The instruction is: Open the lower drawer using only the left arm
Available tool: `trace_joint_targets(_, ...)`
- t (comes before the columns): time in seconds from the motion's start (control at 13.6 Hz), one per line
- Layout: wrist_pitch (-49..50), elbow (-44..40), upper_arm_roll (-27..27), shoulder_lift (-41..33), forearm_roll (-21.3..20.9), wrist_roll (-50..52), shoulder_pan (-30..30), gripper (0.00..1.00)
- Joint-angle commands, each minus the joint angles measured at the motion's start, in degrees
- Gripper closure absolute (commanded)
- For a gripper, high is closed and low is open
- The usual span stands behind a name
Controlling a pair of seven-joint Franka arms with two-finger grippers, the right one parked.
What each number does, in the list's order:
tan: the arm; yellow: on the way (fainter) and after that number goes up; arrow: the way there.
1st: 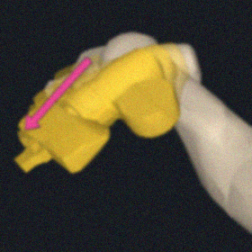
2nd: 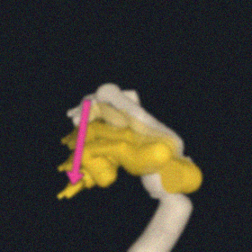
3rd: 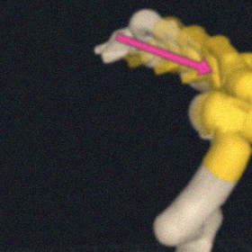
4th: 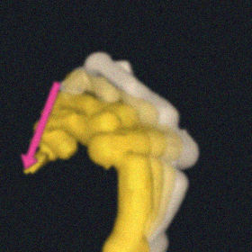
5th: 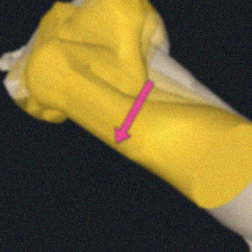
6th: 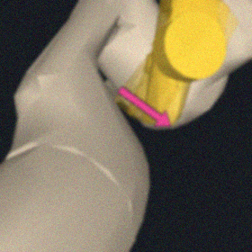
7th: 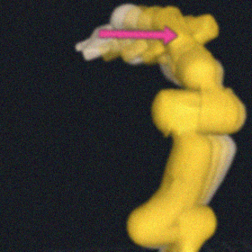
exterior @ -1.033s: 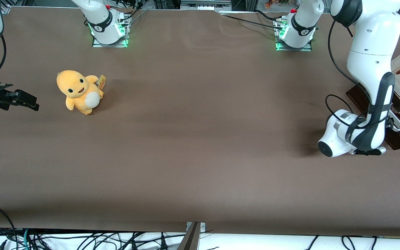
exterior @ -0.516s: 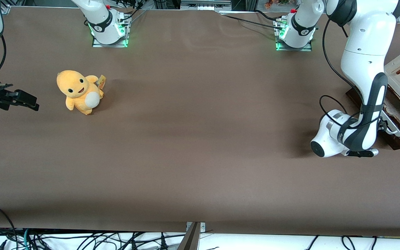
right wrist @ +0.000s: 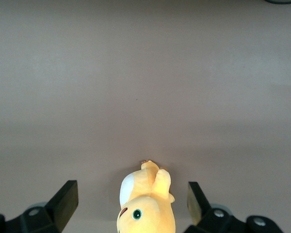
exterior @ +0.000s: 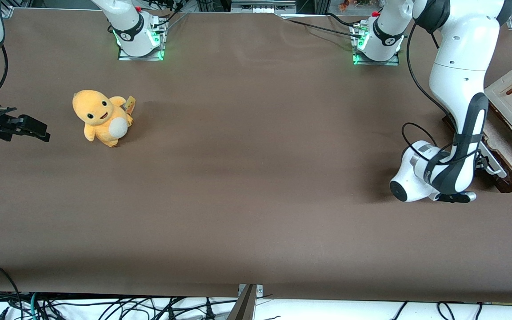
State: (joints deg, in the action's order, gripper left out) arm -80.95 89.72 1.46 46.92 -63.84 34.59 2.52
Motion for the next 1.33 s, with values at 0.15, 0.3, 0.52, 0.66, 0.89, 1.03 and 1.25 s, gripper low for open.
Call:
trace_joint_targets(0.15,0.00,-3.41,0.83,0.54,3.37,-2.51,1.79,0.00)
trace_joint_targets(0.3,0.00,-4.11,0.83,-0.16,5.91,-2.95,1.79,0.00)
trace_joint_targets(0.52,0.09,-6.73,0.92,-1.30,10.72,-4.18,1.79,0.00)
trace_joint_targets(0.66,0.09,-10.95,1.00,-1.74,18.97,-4.88,1.79,0.00)
trace_joint_targets(0.89,0.00,-16.23,1.00,-4.46,35.92,-5.06,1.26,0.00)
trace_joint_targets(1.03,-0.61,-17.03,0.92,-8.23,47.96,-7.42,0.65,0.00)
trace_joint_targets(1.25,-4.56,-18.09,1.00,-13.07,62.21,-16.10,-3.56,0.00)
